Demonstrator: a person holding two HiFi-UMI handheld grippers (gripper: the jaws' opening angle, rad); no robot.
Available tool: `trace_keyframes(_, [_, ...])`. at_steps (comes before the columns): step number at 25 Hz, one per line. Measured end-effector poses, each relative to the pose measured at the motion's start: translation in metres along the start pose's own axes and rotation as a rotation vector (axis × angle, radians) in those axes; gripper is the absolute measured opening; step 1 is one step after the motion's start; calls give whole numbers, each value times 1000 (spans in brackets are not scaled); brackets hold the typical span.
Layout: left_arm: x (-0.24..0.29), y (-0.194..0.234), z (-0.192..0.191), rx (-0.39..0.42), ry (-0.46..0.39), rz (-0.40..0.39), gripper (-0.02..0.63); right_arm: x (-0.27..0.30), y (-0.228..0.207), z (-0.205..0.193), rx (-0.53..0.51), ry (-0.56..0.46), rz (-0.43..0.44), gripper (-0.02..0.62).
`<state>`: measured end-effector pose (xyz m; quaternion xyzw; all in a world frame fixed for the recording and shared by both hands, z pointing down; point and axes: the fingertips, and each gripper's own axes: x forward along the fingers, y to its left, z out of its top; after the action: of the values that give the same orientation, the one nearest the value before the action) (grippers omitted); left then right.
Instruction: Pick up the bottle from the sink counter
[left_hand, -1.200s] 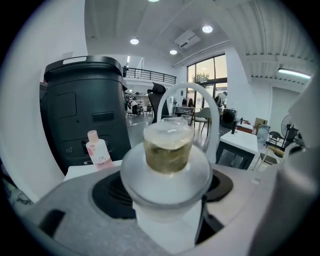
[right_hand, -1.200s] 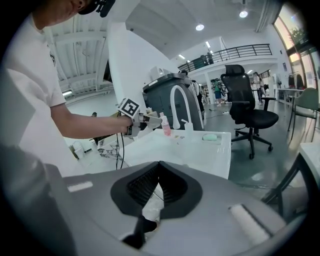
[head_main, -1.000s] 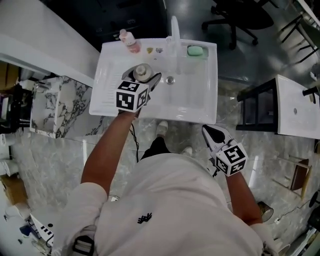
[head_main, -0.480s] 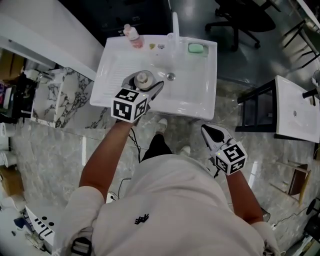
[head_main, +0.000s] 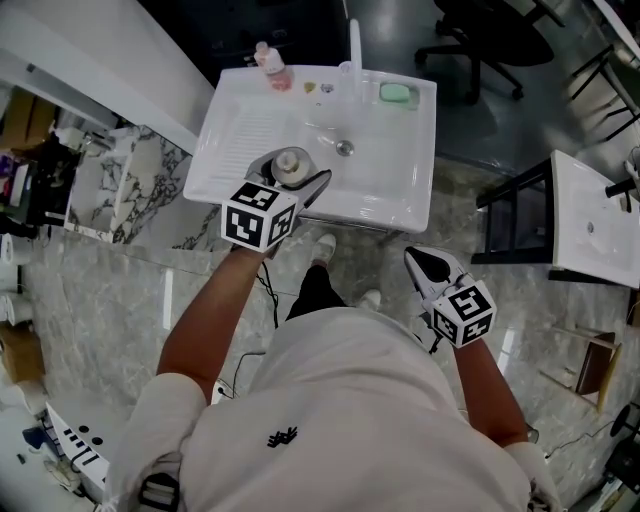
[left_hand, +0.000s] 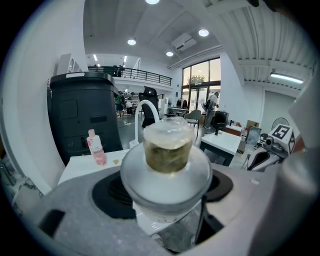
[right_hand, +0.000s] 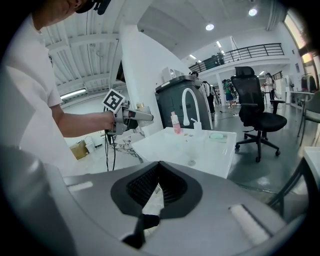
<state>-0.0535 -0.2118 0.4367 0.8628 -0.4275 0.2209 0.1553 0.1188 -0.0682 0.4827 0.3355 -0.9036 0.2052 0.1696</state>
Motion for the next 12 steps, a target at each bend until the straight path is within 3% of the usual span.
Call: trace_keyframes(12, [-4,-7,0,3,6,-6,342,-1,4,1,-3,-10,16,12])
